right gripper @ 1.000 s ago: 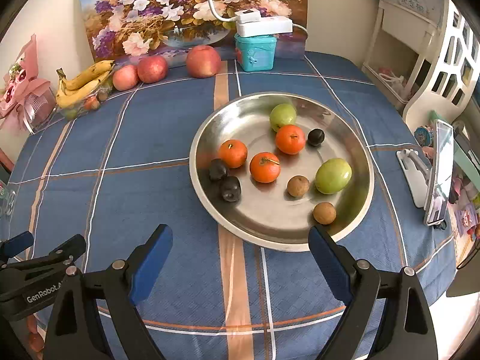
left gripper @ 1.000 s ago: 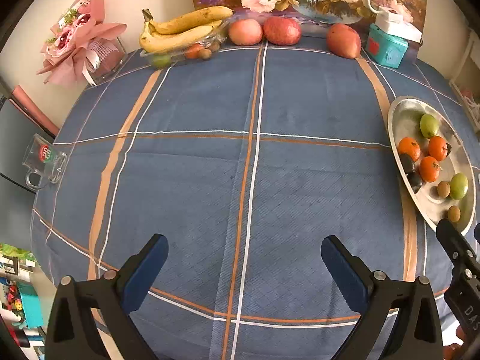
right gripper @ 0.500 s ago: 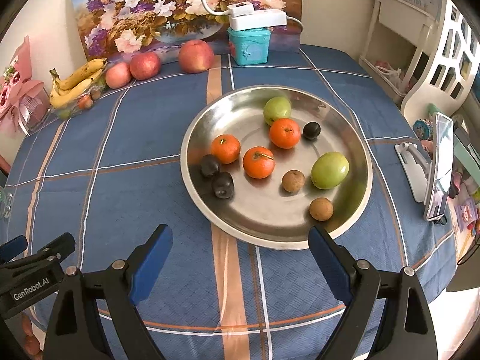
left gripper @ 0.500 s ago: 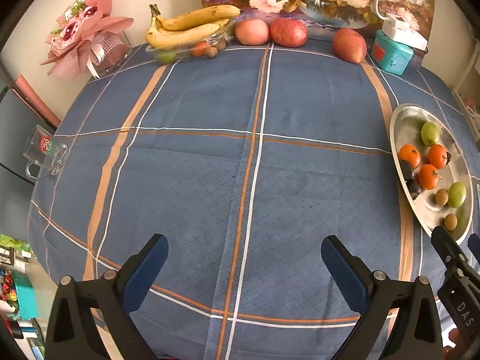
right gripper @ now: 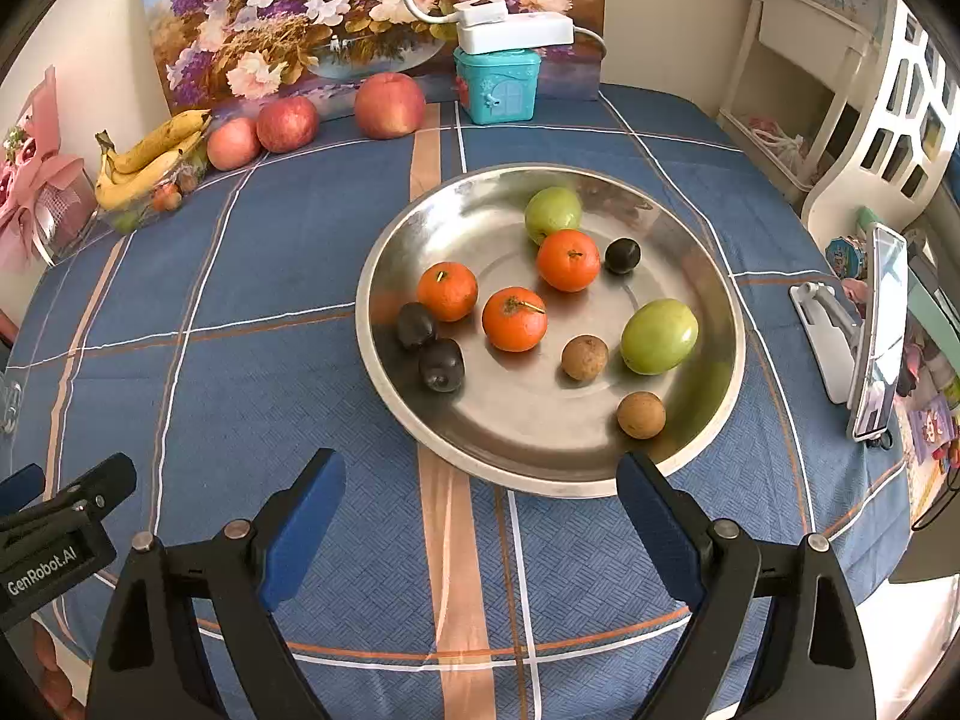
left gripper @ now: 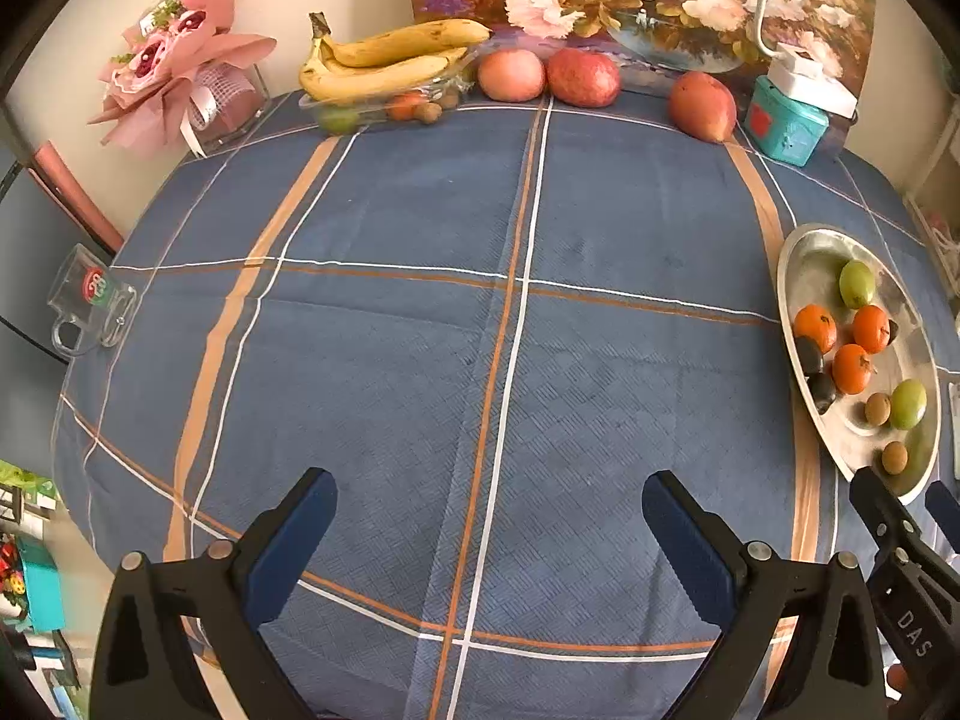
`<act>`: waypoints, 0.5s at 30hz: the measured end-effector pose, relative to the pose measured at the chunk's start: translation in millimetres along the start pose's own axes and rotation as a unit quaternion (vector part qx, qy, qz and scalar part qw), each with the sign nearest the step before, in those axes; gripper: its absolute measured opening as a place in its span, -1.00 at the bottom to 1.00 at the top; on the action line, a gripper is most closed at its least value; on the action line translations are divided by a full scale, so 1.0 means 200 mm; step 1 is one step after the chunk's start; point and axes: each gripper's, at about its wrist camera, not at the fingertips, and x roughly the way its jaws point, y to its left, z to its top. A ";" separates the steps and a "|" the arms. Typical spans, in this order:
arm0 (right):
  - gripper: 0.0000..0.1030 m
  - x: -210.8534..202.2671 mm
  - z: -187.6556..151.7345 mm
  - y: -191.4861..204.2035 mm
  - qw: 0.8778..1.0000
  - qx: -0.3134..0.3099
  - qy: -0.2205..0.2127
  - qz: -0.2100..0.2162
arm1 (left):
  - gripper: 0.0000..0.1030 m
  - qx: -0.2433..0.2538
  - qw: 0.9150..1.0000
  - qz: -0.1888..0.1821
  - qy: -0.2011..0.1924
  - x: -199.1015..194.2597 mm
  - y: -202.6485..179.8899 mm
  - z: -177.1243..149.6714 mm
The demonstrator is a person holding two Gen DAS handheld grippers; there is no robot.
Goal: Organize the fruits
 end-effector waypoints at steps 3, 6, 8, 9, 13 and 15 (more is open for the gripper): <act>0.79 0.00 0.00 0.00 1.000 0.002 0.001 0.000 | 1.00 0.000 1.000 0.001 -0.001 0.00 0.00 0.00; 0.79 0.00 0.00 0.00 1.000 0.002 0.002 0.000 | 1.00 0.000 1.000 0.001 -0.002 0.00 0.00 0.00; 0.79 0.01 0.00 0.00 1.000 0.001 0.002 0.001 | 1.00 -0.002 1.000 0.000 -0.003 0.00 0.00 0.00; 0.79 0.01 0.00 0.00 1.000 0.002 0.003 0.000 | 1.00 -0.002 1.000 0.000 -0.003 0.00 0.00 0.00; 0.79 0.01 0.00 -0.01 1.000 0.002 0.005 -0.001 | 1.00 -0.005 1.000 0.001 -0.003 0.00 0.01 0.00; 0.79 0.02 -0.01 -0.01 1.000 0.001 0.006 -0.001 | 1.00 -0.006 1.000 0.001 -0.004 -0.01 0.01 0.00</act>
